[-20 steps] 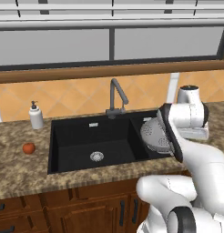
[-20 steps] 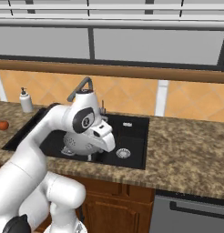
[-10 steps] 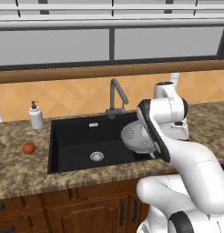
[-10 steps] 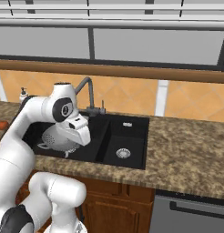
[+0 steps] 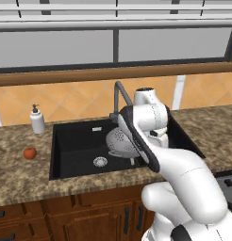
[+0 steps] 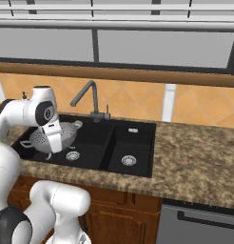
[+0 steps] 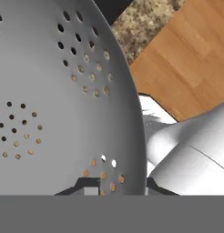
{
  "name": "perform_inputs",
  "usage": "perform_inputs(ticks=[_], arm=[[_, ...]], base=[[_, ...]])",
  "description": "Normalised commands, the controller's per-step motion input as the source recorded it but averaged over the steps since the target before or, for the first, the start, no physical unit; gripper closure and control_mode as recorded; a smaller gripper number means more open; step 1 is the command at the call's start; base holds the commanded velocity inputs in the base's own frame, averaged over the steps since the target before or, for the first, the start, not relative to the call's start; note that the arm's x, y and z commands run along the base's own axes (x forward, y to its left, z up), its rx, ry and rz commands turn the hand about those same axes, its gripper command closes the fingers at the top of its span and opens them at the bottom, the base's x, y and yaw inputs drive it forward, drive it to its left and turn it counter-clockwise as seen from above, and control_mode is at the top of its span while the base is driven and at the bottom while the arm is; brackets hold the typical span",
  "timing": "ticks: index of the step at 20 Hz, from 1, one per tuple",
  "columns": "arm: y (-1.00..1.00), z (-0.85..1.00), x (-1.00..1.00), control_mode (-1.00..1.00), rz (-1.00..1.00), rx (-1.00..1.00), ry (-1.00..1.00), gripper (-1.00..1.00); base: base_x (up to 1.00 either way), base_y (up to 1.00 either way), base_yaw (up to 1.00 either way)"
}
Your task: Put the colander in the sink, put the orange in the colander, and turn on the sink faucet and pour water over the colander.
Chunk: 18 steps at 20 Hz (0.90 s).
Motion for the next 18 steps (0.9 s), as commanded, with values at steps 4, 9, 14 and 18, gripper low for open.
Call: perform_inputs(ticks=[4,9,14,18], arm=[[0.80,-0.02,0.15,-1.00,-0.47,-0.02,0.03,1.00],[0.69,-0.05,0.37,-1.00,-0.54,-0.01,0.05,1.00],[0.67,-0.21,0.39,-1.00,-0.56,-0.04,0.00,1.00],[0.31,-0.35,0.40,-1.00,-0.62,-0.10,0.00,1.00]], base=[[0.00,0.00,0.00],[0.00,0.00,0.00],[0.00,0.00,0.00],[0.00,0.00,0.00]])
